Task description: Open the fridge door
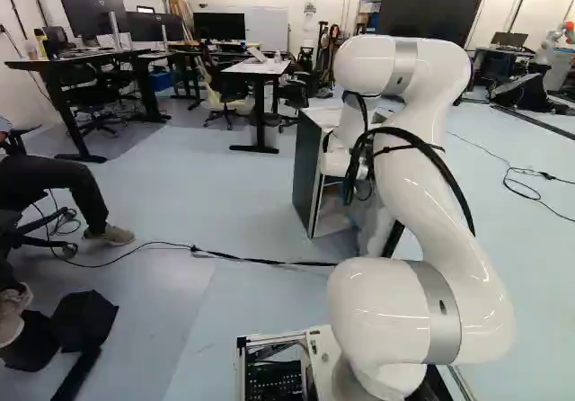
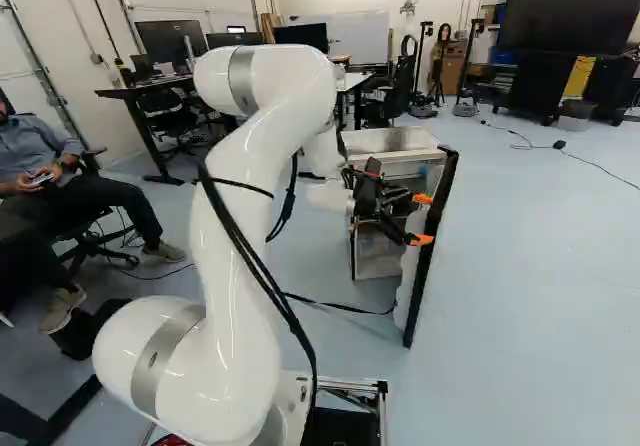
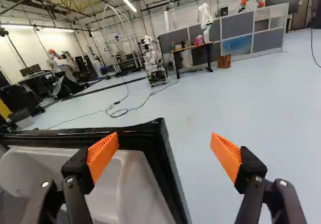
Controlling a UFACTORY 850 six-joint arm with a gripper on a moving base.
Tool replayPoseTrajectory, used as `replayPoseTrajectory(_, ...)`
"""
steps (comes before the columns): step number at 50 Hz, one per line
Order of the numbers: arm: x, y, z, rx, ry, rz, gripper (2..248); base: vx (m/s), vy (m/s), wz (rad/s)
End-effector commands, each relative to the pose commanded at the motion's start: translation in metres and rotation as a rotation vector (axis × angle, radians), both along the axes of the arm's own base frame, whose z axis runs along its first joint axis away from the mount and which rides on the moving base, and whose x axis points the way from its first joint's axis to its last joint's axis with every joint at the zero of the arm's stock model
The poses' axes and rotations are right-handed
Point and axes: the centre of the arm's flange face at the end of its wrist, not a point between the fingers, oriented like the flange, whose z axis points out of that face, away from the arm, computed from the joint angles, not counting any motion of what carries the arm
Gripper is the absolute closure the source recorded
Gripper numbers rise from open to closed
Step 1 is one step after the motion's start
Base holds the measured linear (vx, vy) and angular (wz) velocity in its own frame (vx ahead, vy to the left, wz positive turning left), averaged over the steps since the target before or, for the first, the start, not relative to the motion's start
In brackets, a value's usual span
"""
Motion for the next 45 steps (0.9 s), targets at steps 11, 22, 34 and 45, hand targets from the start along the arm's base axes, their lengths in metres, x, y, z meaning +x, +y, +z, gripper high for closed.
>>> replayPoseTrajectory(11,0.009,-0.025,-0.001,0.001,-0.030,-0.039,3,0.000,0.000,0.000)
replayPoseTrajectory(22,0.017,-0.050,-0.003,0.014,-0.063,-0.072,3,0.000,0.000,0.000)
replayPoseTrajectory(34,0.026,-0.078,-0.006,0.036,-0.103,-0.102,3,0.000,0.000,0.000)
replayPoseTrajectory(45,0.033,-0.103,-0.008,0.056,-0.140,-0.126,3,0.000,0.000,0.000)
